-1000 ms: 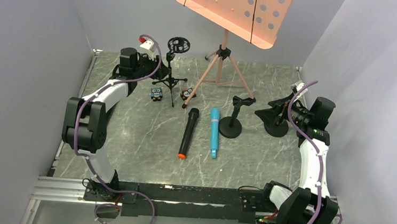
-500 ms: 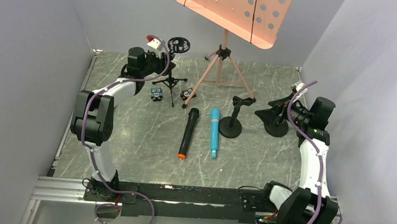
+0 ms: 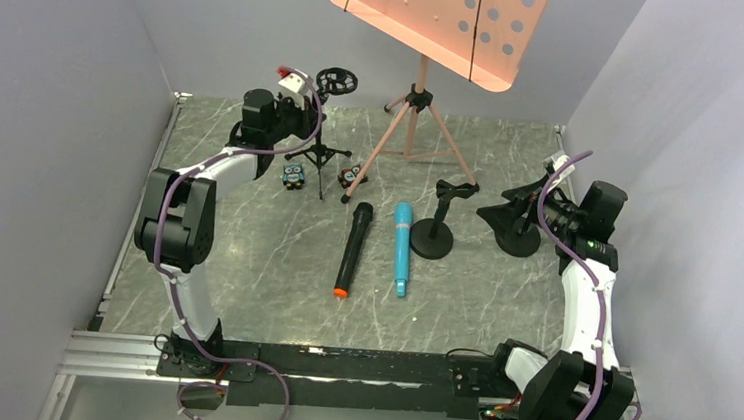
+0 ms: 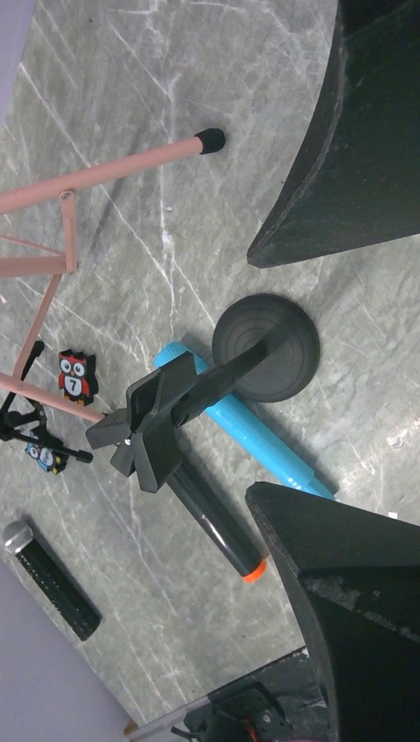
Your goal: Attach the microphones to the stand
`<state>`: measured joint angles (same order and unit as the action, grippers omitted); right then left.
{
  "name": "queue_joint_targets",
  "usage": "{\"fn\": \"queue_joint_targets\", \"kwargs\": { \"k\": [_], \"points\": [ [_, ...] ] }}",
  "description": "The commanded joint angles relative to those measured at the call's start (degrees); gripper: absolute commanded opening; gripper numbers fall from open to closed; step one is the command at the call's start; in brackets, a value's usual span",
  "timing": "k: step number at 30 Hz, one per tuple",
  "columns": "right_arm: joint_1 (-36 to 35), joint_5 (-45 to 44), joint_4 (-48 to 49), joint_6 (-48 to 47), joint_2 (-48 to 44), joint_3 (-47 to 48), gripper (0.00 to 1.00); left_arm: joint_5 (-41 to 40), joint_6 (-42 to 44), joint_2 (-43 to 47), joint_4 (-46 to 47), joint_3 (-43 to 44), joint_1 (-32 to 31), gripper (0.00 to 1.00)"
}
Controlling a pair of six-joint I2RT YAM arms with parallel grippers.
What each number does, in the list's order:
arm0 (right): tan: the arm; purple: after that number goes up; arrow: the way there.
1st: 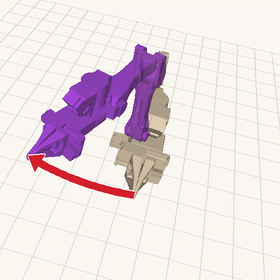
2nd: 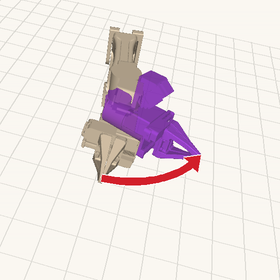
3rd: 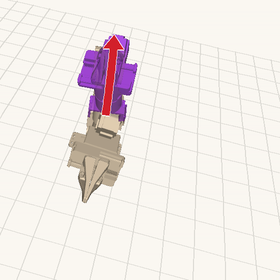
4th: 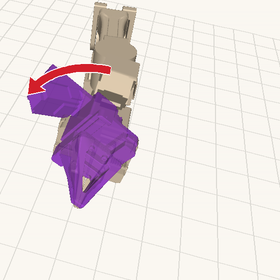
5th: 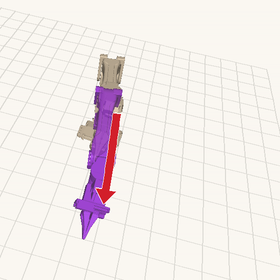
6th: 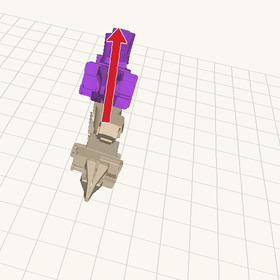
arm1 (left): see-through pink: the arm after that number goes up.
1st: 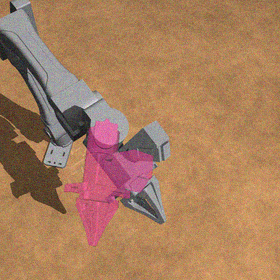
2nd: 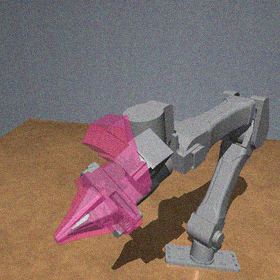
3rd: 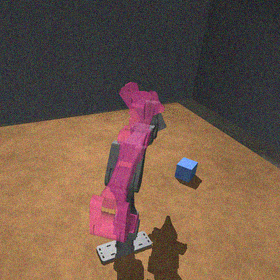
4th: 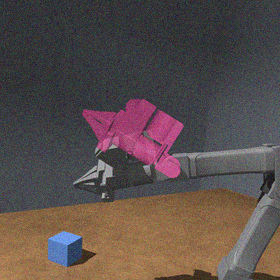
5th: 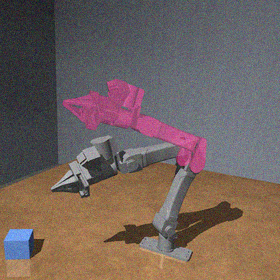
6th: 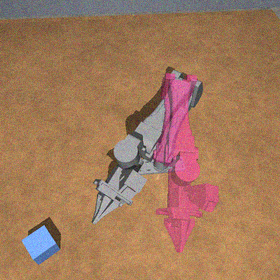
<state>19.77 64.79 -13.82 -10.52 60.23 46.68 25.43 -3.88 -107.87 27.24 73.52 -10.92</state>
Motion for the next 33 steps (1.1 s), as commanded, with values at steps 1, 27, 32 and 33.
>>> {"fn": "queue_joint_targets", "kwargs": {
  "k": [1, 27, 32, 33],
  "points": [
    [-0.35, 0.06, 0.47, -1.95, 0.07, 2.46, 1.00, 1.86, 1.77, 0.76, 6.75, 1.36, -0.24, 0.00],
    [-0.86, -0.39, -0.13, -3.00, -0.02, 2.42, 1.00, 10.19, -0.50, 35.86, 2.50, -16.67, -0.10, 0.00],
    [-0.82, -0.26, -0.29, -3.27, -0.13, 2.39, 1.00, 15.42, 2.02, 49.00, -7.37, -24.70, -3.49, 0.00],
    [-0.80, -0.27, -0.20, -3.23, -0.13, 2.33, 1.00, 15.52, 3.01, 51.77, -10.16, -25.98, -4.72, 0.00]
  ]
}}
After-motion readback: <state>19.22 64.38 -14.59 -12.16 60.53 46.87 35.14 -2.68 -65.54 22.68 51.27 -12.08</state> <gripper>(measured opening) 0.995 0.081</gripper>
